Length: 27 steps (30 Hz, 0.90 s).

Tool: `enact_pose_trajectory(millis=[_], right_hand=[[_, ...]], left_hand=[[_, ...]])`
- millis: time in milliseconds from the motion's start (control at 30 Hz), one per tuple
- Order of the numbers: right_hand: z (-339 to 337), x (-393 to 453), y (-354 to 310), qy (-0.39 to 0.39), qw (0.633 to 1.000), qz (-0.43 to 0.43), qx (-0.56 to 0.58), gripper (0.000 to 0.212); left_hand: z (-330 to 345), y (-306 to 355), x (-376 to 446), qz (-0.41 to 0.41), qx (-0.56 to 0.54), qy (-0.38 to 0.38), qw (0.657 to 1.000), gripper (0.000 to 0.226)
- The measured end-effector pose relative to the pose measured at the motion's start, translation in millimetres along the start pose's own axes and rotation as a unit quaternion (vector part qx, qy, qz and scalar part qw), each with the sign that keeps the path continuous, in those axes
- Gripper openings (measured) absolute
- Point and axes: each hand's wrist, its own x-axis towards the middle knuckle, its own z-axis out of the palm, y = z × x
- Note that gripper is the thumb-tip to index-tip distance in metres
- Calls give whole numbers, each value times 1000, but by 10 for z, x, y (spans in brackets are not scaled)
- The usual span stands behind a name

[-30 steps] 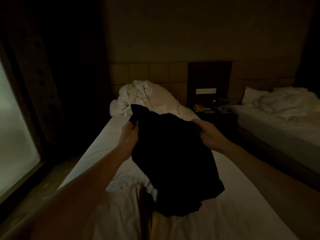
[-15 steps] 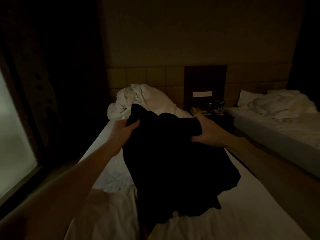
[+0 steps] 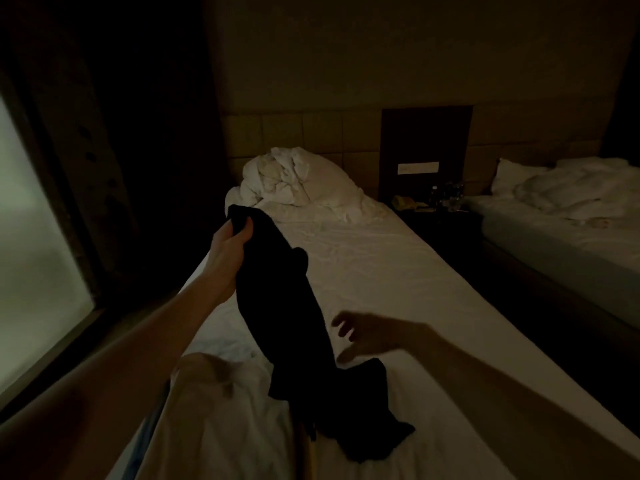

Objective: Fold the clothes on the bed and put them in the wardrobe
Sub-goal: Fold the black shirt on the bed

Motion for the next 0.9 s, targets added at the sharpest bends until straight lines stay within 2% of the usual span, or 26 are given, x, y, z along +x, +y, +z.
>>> enact_pose_trajectory(millis=[33,67,133,200,267,333,400,467,567,600,633,667,700,733,767,833,900], right_hand=[[229,148,73,-11,1000,11,-9,79],[446,288,114,-12,1000,12,0,83],[719,427,56,37,999,17,21,60],[791,486,6,75,997,6,-11,33],[723,473,-8,108,994,-18,7,24],[563,426,-45,171,982,-28,68,17],[322,368,-127,235,962,-35,136,15],[30,240,-288,251,945,-33,209,17],[-429,50,-498,248,932,14,265,21],[-555,-18,-560,244,927,31,283,25],[-661,-81,-638,237,917,45,317,27],[-746,-147,-707,225,907,52,351,28],[-811,-197,-770,214,898,55,380,28],[-859,-249,-825,201,892,52,402,28],[-895,-295,-881,188,883,48,427,26],[-932,-353,-960,183,866,25,464,24],[-942,-404,-1032,195,856,-1,479,26]], left_hand=[[-24,17,-11,-5,-7,-5,1000,16],[-64,29,-20,-9,-12,-11,1000,17],[-186,45,-50,-17,-18,-16,1000,17],[-354,20,-67,-21,10,-10,1000,15],[-553,-52,-64,-31,77,9,997,12],[-775,-186,-28,-41,200,23,979,18],[-972,-342,26,-33,383,17,923,30],[-1094,-453,47,-48,527,-9,848,40],[-1009,-507,19,-138,658,-63,738,54],[-905,-532,8,-147,679,-67,716,63],[-779,-569,-1,-132,676,-62,722,72],[-635,-610,-15,-92,642,-60,759,78],[-490,-651,-29,-25,575,-71,814,80],[-334,-660,-67,51,490,-111,863,79],[-169,-632,-126,115,410,-174,888,79],[162,-543,-274,187,338,-287,877,94],[434,-495,-357,225,370,-306,848,112]])
